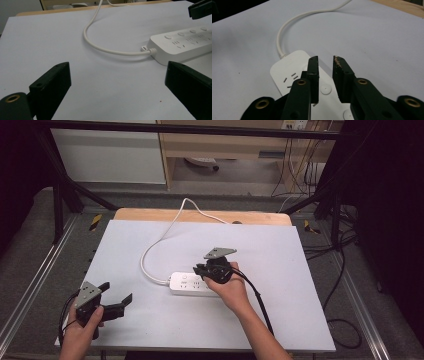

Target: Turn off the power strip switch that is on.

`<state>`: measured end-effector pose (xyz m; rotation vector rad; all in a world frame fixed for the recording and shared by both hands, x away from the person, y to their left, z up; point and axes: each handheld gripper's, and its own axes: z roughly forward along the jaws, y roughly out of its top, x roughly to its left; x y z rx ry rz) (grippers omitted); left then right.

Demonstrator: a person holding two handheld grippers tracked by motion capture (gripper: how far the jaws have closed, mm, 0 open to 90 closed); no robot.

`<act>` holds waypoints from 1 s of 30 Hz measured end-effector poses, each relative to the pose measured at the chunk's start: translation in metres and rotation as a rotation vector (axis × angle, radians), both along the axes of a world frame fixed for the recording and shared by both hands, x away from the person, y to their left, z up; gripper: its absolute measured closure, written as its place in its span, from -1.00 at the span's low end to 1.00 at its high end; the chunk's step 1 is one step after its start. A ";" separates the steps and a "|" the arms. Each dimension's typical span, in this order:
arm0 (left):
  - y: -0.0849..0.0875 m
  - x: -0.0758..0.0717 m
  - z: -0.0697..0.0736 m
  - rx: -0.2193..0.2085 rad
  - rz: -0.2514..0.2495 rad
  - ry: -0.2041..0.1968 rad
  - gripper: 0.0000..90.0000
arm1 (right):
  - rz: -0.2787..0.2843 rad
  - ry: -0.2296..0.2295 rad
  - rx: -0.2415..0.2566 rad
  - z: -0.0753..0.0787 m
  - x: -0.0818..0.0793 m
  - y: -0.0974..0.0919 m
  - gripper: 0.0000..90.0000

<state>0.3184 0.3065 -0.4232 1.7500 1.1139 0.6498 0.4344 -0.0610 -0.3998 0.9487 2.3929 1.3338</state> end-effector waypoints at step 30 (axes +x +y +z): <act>0.000 -0.001 0.001 -0.005 -0.003 -0.004 -0.87 | -0.232 -0.037 0.163 0.044 -0.010 -0.090 -0.88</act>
